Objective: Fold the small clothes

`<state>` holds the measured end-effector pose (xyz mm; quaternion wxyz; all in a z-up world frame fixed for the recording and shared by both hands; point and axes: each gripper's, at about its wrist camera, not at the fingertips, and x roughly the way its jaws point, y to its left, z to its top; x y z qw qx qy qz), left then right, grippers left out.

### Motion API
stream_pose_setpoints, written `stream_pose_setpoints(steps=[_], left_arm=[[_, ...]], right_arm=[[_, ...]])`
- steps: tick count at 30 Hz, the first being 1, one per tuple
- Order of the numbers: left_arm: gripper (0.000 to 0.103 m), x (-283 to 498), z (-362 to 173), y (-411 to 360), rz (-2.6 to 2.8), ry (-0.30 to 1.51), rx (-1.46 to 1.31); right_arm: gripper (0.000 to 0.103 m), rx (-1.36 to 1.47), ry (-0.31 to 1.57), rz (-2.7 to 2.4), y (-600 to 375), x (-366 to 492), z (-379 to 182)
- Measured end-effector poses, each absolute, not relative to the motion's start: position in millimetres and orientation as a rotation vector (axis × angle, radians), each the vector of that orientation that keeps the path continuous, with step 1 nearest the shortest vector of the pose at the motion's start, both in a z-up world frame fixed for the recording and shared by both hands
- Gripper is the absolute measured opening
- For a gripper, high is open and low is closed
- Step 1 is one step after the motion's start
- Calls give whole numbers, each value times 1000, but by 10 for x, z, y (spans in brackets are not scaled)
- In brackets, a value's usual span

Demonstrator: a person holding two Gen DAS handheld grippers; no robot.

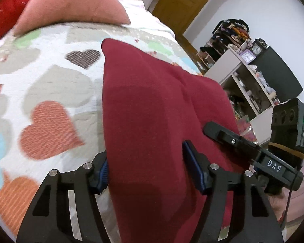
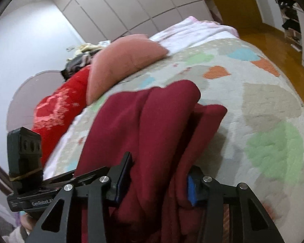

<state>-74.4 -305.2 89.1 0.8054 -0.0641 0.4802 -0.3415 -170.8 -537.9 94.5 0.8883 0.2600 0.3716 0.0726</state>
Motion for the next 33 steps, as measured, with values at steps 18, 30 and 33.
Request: stream_pose_setpoints(steps=[18, 30, 33], left_arm=[[66, -1333, 1013, -2016, -495, 980, -108], [67, -1648, 1010, -2127, -392, 888, 77], [67, -1737, 1031, -2162, -375, 860, 110]], right_arm=[[56, 496, 775, 175, -4583, -2202, 1192], [34, 187, 878, 126, -4100, -2407, 804], [35, 204, 848, 127, -4091, -2533, 1023]])
